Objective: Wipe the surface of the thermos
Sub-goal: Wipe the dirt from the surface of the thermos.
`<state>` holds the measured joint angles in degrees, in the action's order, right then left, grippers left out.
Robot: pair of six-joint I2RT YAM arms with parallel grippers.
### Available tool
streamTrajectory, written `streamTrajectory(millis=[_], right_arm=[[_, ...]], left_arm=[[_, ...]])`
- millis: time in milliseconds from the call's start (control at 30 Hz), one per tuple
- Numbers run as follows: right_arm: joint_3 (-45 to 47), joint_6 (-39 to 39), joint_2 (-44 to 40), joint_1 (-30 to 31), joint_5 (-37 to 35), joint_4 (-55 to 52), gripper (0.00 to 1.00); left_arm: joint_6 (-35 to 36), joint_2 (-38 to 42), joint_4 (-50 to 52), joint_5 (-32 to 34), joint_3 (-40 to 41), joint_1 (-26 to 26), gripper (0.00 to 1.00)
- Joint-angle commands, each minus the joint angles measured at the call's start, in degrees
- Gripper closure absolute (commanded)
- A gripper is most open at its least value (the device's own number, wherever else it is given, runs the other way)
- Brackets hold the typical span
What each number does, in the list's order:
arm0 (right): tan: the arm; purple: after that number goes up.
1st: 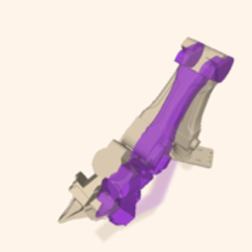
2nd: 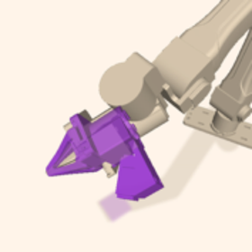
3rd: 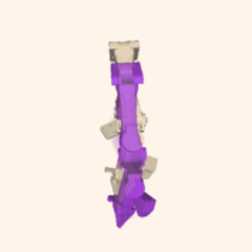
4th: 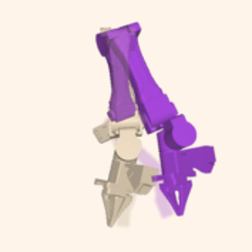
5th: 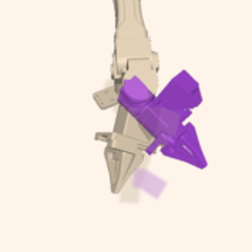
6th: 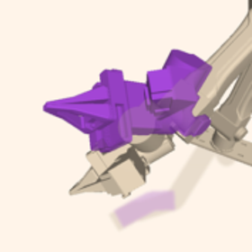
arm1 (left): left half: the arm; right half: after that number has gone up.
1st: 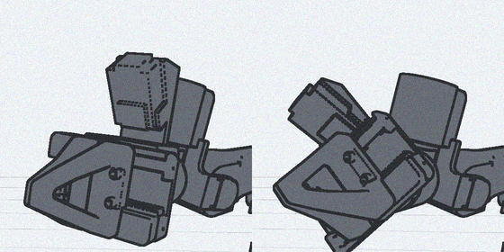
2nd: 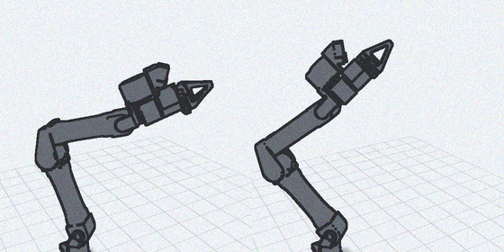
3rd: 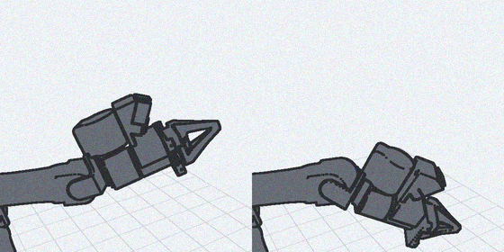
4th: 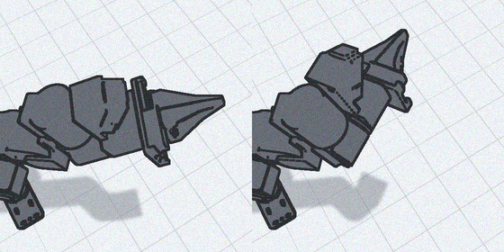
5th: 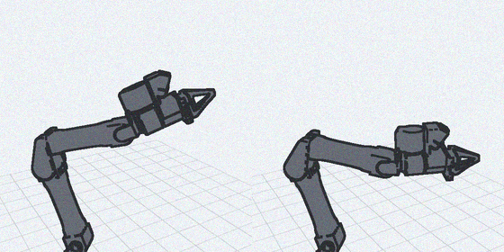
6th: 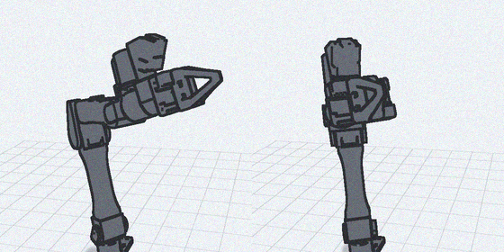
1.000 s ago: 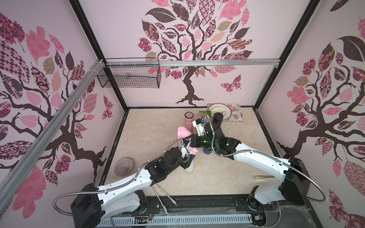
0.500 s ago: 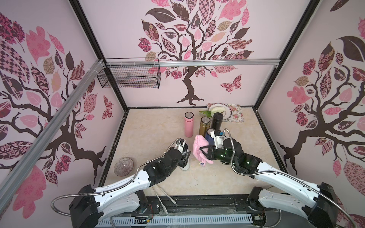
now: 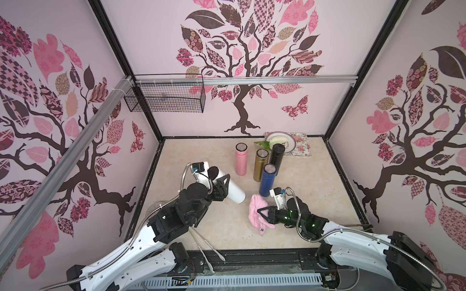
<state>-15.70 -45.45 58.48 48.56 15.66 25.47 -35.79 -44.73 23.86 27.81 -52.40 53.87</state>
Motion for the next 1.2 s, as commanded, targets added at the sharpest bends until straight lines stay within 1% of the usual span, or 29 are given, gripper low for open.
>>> streamTrajectory(millis=[0,100,233,300,400,500,633,733,833,900,967,1033,1100,1167], right_arm=[[-4.8,4.5,1.5,2.0,2.5,8.5,1.0],[-7.2,6.1,3.8,3.1,2.3,11.7,1.0],[-9.9,5.1,10.2,3.3,4.4,18.1,1.0],[-11.1,4.3,13.2,3.3,5.7,19.8,1.0],[-10.5,3.8,14.0,3.5,3.6,20.0,1.0],[-9.6,5.3,10.1,3.4,-0.8,15.6,1.0],[-9.4,8.6,2.1,3.4,-6.7,6.7,1.0],[-9.3,9.9,-3.4,3.2,-9.3,2.6,1.0],[-10.1,10.9,-6.1,3.1,-9.6,-0.4,1.0],[-10.0,9.9,-5.3,3.2,-8.0,1.0,1.0],[-8.8,7.4,-2.0,3.3,-4.8,6.5,1.0],[-8.5,5.3,2.2,4.2,-3.2,10.5,1.0],[-8.8,4.3,6.5,5.8,-2.3,14.3,1.0],[-9.3,2.7,10.4,6.9,-0.1,18.0,1.0]], left_arm=[[-4.5,0.4,-3.4,-3.0,-1.2,-0.3,1.0],[-5.8,0.6,-8.7,-5.8,1.0,-0.3,1.0],[-6.8,0.1,-15.0,-8.6,3.9,-0.3,1.0],[-6.6,-0.7,-14.3,-8.6,3.4,-0.3,1.0],[-5.2,-1.9,-8.3,-8.2,0.5,-0.3,1.0],[-3.4,-2.7,-2.2,-7.8,-1.9,-0.3,1.0],[-0.6,-4.1,4.3,-8.6,-3.8,-0.3,1.0],[-0.4,-4.1,5.3,-8.7,-3.0,-0.3,1.0],[-1.2,-3.0,2.0,-9.7,-0.7,-0.3,1.0],[-2.9,-2.4,-1.8,-10.2,1.0,-0.3,1.0],[-4.5,-1.7,-8.4,-11.4,3.7,-0.3,1.0],[-5.8,-1.0,-14.4,-12.0,6.5,-0.3,1.0],[-6.0,-0.9,-17.5,-11.2,8.2,-0.3,1.0],[-5.2,-1.5,-17.8,-9.7,8.6,-0.3,1.0]])
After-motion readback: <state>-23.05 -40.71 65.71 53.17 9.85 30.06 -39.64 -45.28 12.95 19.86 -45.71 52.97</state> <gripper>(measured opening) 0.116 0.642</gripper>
